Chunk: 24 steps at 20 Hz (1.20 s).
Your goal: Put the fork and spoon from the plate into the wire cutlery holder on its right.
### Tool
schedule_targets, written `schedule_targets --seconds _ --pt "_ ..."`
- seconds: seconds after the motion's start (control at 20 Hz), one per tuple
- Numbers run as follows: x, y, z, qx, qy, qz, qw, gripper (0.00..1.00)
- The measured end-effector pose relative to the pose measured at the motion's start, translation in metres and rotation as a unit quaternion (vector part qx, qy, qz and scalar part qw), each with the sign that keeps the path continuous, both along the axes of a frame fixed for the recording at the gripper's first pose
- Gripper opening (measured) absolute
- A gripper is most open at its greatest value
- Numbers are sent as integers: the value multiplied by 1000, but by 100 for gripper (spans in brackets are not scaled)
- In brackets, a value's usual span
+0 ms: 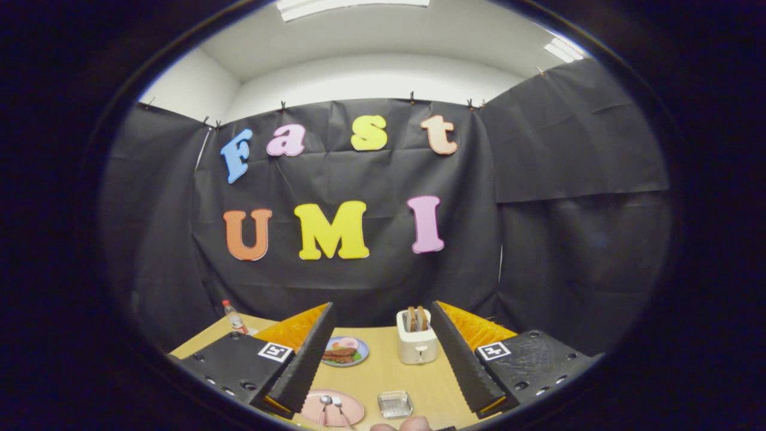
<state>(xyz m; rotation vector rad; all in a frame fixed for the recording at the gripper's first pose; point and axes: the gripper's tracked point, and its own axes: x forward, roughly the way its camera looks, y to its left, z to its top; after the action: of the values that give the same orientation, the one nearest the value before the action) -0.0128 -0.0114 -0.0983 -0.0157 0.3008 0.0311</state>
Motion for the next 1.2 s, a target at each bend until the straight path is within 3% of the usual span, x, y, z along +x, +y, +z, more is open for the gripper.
schedule_targets --seconds 0.2,0.35,0.55,0.75,0.95,1.2 --pt "-21 24 -91 -20 141 51 988 96" --pt "-40 49 -154 -22 249 92 964 96" --pt "-76 68 -229 -45 383 142 912 97" --pt "-111 55 -281 -68 496 143 854 97" --pt "-124 45 -318 -115 559 149 807 97" --pt "-128 51 -358 -139 616 157 759 97"
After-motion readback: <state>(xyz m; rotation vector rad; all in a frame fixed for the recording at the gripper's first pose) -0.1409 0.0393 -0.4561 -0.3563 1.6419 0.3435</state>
